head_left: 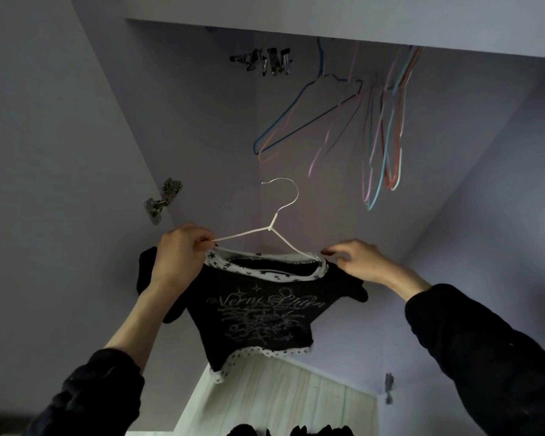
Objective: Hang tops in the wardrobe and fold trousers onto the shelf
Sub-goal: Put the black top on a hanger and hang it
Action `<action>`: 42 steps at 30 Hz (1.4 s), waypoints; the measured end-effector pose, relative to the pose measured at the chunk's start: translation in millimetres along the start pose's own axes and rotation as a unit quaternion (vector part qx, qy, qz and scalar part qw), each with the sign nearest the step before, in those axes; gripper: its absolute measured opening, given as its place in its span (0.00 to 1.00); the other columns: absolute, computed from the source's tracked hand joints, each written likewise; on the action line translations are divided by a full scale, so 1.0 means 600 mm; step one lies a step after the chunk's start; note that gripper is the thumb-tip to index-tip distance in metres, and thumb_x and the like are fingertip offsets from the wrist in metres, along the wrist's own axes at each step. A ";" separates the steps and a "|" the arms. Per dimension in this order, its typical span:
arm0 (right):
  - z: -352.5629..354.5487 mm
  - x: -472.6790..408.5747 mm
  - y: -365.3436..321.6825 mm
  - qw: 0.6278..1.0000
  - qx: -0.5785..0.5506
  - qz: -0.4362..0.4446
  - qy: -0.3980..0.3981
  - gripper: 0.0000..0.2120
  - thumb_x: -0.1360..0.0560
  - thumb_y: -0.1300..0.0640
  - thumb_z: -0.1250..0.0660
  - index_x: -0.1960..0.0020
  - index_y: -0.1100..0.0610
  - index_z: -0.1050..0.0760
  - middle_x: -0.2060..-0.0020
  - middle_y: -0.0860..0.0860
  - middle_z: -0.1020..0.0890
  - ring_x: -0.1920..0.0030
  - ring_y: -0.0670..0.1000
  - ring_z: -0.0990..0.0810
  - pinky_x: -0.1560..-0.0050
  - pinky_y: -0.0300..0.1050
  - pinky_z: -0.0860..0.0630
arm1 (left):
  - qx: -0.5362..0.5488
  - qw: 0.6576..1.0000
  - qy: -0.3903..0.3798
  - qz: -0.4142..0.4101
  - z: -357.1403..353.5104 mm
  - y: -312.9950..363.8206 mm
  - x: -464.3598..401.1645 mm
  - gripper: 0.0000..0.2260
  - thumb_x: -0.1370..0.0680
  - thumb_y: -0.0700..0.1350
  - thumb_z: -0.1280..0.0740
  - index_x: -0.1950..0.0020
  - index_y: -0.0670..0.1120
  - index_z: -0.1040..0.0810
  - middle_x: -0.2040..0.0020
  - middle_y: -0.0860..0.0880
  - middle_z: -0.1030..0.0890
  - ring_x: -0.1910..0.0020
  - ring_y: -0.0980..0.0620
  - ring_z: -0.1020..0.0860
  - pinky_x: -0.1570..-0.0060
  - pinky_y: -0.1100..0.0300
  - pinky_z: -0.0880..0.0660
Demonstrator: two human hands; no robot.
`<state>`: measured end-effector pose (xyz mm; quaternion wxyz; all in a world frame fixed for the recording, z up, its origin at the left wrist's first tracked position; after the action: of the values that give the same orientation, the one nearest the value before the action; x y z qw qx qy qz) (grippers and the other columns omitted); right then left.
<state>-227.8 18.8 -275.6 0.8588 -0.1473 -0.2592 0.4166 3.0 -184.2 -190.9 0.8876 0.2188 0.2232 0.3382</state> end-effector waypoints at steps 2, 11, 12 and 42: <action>-0.002 0.009 -0.001 0.997 -0.071 0.012 0.010 0.15 0.21 0.55 0.39 0.36 0.50 0.25 0.37 0.47 0.23 0.34 0.49 0.28 0.31 0.50 0.34 | -0.005 1.000 0.000 0.003 0.003 -0.002 -0.002 0.05 0.25 0.35 0.33 0.57 0.40 0.17 0.61 0.48 0.24 0.62 0.48 0.26 0.59 0.58 0.32; 0.034 0.026 -0.134 0.971 -0.050 0.173 0.157 0.24 0.26 0.49 0.31 0.32 0.54 0.29 0.39 0.47 0.23 0.38 0.46 0.26 0.35 0.41 0.33 | 0.020 1.000 -0.016 0.010 -0.011 -0.001 -0.003 0.05 0.26 0.35 0.32 0.55 0.40 0.16 0.58 0.44 0.20 0.59 0.47 0.23 0.58 0.62 0.35; 0.029 0.022 -0.153 0.973 -0.085 0.166 0.135 0.21 0.25 0.51 0.32 0.34 0.54 0.27 0.45 0.46 0.21 0.44 0.44 0.24 0.40 0.39 0.31 | 0.022 1.000 -0.022 0.006 -0.017 0.003 -0.002 0.05 0.26 0.36 0.32 0.54 0.41 0.16 0.58 0.45 0.20 0.59 0.47 0.23 0.58 0.62 0.35; 0.002 0.250 0.157 0.853 -0.443 -0.270 0.052 0.09 0.21 0.67 0.42 0.46 0.60 0.25 0.59 0.56 0.24 0.59 0.52 0.23 0.55 0.45 0.21 | -0.001 0.879 -0.018 -0.477 -0.116 0.389 0.016 0.18 0.24 0.39 0.43 0.36 0.41 0.27 0.32 0.39 0.31 0.32 0.39 0.35 0.39 0.42 0.33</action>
<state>-211.0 195.1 -270.6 0.7938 -0.4576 -0.4006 0.0012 -145.5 -3.5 -123.3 0.9455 0.0912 0.2842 -0.1303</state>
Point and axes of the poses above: each hand's wrist, its own x-axis away from the middle knuckle, its own z-axis out of the back of the hand, y = z × x, the point moved 8 cm from there along -x, towards the middle knuckle
